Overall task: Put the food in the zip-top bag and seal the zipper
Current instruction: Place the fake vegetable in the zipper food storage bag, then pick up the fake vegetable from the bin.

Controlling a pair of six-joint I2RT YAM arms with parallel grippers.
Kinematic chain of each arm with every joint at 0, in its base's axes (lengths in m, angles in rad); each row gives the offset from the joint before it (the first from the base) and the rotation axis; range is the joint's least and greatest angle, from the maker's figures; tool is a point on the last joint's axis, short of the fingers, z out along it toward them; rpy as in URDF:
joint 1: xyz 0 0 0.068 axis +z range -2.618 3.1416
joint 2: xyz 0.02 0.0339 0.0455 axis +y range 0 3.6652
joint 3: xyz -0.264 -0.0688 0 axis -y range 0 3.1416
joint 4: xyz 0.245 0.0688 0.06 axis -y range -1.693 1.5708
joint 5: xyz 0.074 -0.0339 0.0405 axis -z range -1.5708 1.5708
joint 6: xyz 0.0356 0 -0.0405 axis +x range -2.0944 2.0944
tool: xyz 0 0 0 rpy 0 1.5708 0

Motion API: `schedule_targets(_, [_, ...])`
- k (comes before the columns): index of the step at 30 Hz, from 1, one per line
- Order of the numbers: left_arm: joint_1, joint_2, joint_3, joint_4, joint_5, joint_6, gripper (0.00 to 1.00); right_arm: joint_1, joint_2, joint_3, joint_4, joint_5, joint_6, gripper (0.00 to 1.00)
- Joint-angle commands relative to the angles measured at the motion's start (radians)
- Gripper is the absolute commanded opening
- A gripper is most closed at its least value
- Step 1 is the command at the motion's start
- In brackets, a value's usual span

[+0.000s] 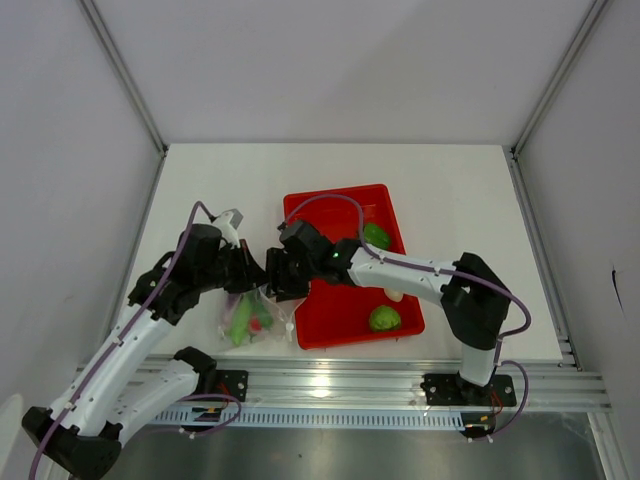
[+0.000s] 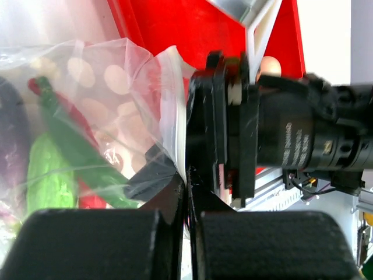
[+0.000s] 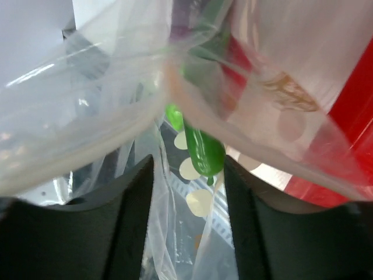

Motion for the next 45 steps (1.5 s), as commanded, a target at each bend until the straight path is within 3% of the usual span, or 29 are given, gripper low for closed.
schedule_targets(1, [0.0,0.003,0.037,0.047,0.024,-0.021,0.01,0.029,-0.032,-0.033,0.114,0.04,0.009,0.56])
schedule_targets(7, [0.0,-0.003,0.027,0.047,0.019,-0.019,0.0,0.015,-0.093,-0.064,0.118,0.054,-0.031,0.58])
schedule_targets(14, [0.0,-0.011,0.024,0.047,0.008,-0.013,0.01,-0.008,-0.208,-0.064,-0.036,0.164,-0.137,0.58])
schedule_targets(23, [0.0,0.006,0.006,0.07,0.019,-0.011,0.0,-0.015,-0.408,-0.087,-0.318,0.5,-0.291,0.57])
schedule_targets(30, [0.0,0.021,0.004,0.085,0.027,-0.008,0.0,-0.055,-0.503,-0.073,-0.414,0.669,-0.467,0.58])
schedule_targets(37, [0.0,0.023,0.003,0.081,0.024,-0.004,0.0,-0.121,-0.503,-0.176,-0.325,0.79,-0.841,0.75])
schedule_targets(45, [0.0,0.023,0.001,0.078,0.03,-0.002,0.01,-0.201,-0.292,-0.25,-0.169,0.799,-1.258,0.76])
